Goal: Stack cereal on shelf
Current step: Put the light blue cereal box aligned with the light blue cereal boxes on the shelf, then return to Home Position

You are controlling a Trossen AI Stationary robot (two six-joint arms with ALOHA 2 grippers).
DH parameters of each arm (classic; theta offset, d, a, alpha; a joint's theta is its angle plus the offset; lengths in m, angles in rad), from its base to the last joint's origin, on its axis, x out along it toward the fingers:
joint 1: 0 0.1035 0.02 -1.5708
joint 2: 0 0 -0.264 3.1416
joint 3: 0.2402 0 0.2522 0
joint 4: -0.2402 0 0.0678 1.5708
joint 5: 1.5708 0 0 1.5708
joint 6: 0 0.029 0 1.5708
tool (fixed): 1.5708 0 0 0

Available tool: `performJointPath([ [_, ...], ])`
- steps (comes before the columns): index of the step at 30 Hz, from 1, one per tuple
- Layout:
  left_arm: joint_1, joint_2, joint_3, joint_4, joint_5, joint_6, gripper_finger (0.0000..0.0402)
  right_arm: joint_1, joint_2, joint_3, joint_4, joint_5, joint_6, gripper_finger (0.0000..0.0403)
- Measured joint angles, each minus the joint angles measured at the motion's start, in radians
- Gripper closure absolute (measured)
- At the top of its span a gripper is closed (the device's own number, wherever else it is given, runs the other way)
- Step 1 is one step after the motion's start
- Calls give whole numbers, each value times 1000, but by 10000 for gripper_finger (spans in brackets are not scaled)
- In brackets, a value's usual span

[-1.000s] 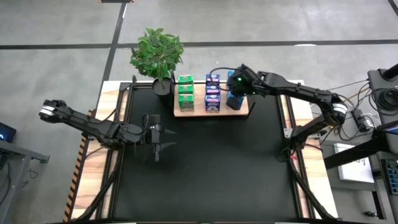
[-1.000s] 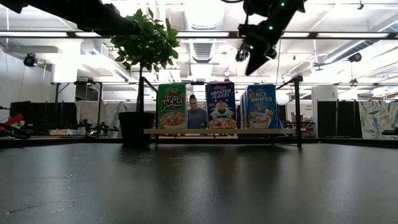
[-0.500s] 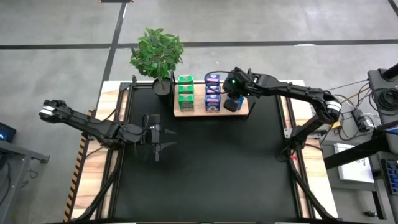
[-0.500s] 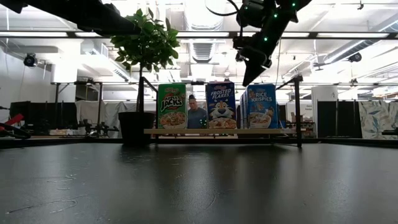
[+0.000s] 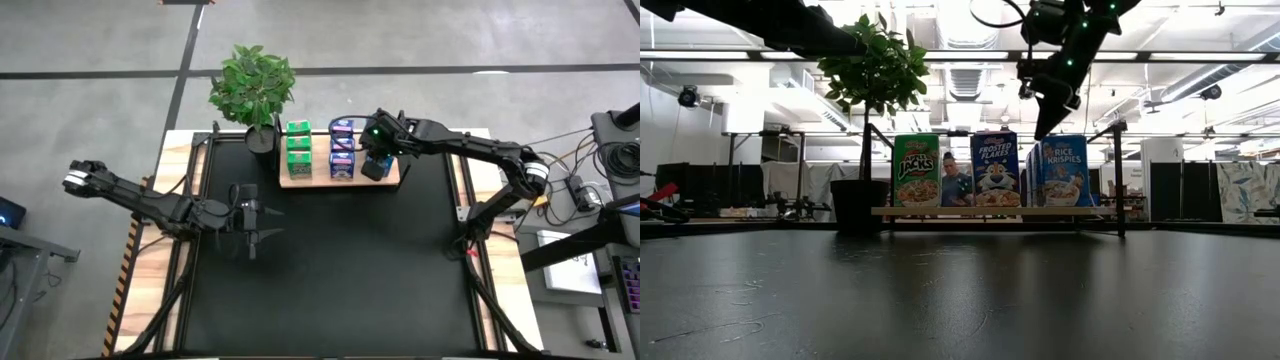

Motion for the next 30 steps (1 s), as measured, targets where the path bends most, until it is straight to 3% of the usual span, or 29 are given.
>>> performJointPath([
  [9,0,0,0,0,0,0,230,32,-18,32,-9,0,0,394],
  [16,0,-2,0,-20,1,36,230,137,-86,12,22,0,-14,394],
  [22,-5,-54,0,-122,22,46,230,266,-178,-114,205,5,-44,394],
  [27,-5,-157,-39,-136,131,79,236,335,-269,-292,454,6,-77,394],
  [30,-5,-237,-77,-134,140,87,252,351,-328,-407,593,6,-83,394],
])
